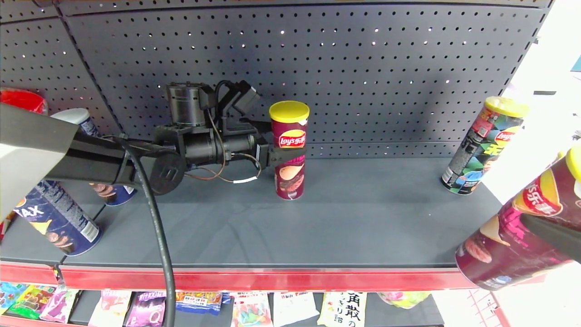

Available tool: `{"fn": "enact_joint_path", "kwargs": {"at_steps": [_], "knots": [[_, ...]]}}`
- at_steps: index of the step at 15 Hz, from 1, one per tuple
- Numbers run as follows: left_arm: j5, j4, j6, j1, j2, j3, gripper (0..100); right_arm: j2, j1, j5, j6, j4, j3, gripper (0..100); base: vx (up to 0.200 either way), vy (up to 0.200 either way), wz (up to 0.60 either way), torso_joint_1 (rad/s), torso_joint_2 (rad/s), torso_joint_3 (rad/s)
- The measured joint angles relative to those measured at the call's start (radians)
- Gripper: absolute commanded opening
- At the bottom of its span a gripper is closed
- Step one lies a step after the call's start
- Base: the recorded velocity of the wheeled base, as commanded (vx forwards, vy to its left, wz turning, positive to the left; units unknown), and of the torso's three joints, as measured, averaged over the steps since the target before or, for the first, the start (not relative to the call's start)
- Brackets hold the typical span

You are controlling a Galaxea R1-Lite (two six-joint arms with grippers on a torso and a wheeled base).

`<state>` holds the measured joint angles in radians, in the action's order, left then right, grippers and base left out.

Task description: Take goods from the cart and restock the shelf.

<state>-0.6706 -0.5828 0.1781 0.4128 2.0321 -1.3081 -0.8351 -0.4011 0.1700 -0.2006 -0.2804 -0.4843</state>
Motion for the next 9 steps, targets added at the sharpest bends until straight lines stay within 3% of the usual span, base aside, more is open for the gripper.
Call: {"fn": "enact_joint_path", "kwargs": {"at_steps": [9], "knots": [[-0.008, -0.004, 0.0, 0.003, 0.002, 0.019, 0, 0.009, 0.001, 0.0, 0.0, 0.0, 0.002, 0, 0.0, 0.0, 0.0, 0.0, 0.0, 0.0]]}}
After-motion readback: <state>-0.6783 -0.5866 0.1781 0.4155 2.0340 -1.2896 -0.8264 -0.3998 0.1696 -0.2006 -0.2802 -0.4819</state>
